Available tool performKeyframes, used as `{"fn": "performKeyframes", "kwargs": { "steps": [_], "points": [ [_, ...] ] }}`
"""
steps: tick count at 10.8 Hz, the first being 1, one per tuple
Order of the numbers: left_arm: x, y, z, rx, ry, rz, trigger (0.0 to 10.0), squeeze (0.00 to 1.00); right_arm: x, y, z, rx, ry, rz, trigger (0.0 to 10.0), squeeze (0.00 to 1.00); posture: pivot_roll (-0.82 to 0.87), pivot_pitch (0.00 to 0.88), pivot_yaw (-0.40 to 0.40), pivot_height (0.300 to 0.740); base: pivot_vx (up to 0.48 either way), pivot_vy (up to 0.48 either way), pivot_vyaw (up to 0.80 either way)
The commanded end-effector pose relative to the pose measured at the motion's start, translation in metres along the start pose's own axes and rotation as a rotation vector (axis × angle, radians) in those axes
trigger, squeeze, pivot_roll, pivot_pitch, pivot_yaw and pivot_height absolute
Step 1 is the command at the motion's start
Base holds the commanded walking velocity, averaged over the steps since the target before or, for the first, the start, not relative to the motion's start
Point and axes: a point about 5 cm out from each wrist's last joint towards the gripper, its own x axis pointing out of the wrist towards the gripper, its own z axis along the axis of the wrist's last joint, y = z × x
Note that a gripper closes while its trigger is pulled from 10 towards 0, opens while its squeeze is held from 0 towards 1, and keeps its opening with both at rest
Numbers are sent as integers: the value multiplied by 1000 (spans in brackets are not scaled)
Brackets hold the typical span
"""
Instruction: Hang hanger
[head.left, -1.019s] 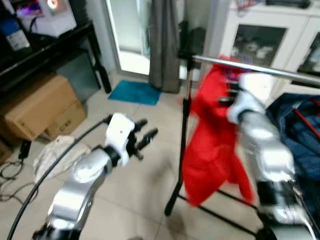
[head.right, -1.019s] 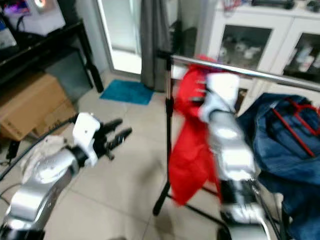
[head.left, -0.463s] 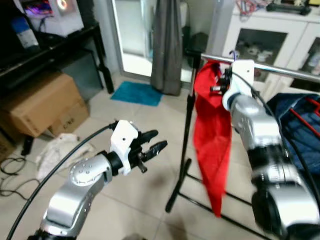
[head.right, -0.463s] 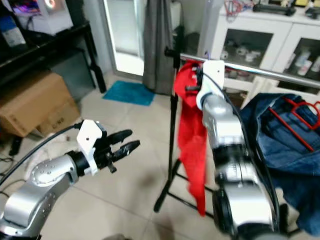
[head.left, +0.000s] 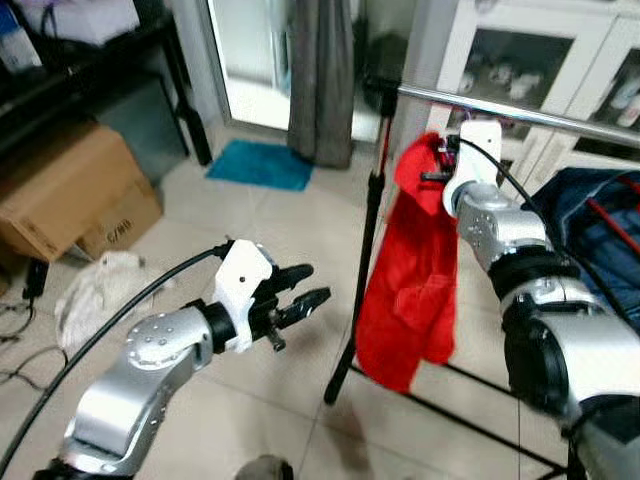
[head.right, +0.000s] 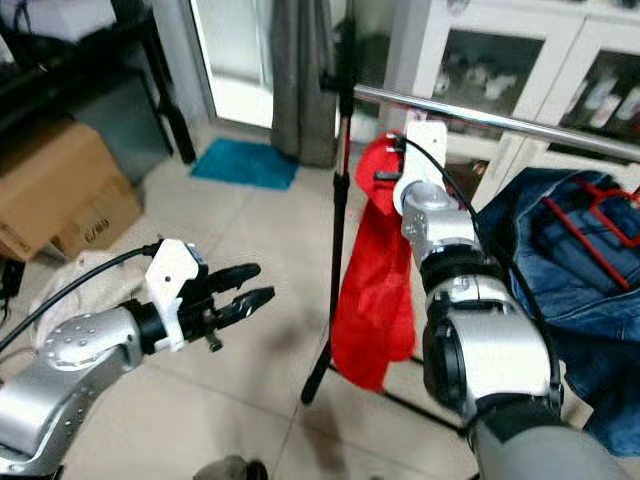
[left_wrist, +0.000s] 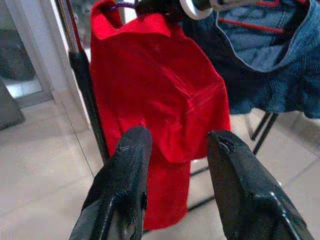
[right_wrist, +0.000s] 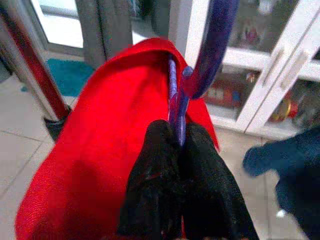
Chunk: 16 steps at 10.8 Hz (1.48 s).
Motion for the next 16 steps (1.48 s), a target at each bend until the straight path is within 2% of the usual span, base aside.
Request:
{"fn": "performKeyframes", "kwargs": {
  "steps": [1, 4, 5, 6, 7, 8, 9, 10, 12, 16],
  "points": [
    [-3, -1, 3, 1, -5, -7, 10000, 0, 0, -3, 15, 31, -53, -12, 10000, 0, 156, 141, 31, 740, 0, 0, 0],
    [-3, -3, 4, -3, -4, -13, 10000, 0, 0, -4, 15, 52, -93, 28, 10000, 0, 149, 136, 34, 740, 0, 0, 0],
    [-1, -4, 5, -2, -11, -11, 10000, 0, -2, -4, 17, 22, -205, 68, 10000, 0, 142, 133, 30, 740, 0, 0, 0],
    [-1, -4, 5, -4, -15, -7, 10000, 0, -5, -5, 13, 29, -255, 76, 10000, 0, 137, 132, 29, 740, 0, 0, 0],
    [0, -5, 4, -9, -19, -4, 10000, 0, -12, -7, 0, 62, -337, 60, 10000, 0, 130, 129, 31, 740, 0, 0, 0],
    [2, -6, 5, -9, -24, -5, 10000, 0, -15, -11, -2, 97, -376, 25, 10000, 0, 127, 127, 34, 740, 0, 0, 0],
    [4, -6, 6, -7, -31, -7, 10000, 0, -17, -12, 5, 132, -423, 7, 10000, 0, 126, 127, 36, 740, 0, 0, 0],
    [5, -6, 8, -3, -38, -7, 10000, 0, -17, -12, 18, 130, -442, -7, 10000, 0, 123, 125, 36, 740, 0, 0, 0],
    [5, -7, 11, 1, -44, -4, 10000, 0, -12, -11, 31, 100, -415, -49, 10000, 0, 130, 135, 31, 740, 0, 0, 0],
    [-3, -9, 14, 10, -27, -21, 10000, 0, -4, -1, 56, 36, -259, -49, 10000, 0, 154, 196, 10, 740, 0, 0, 0]
  ]
}}
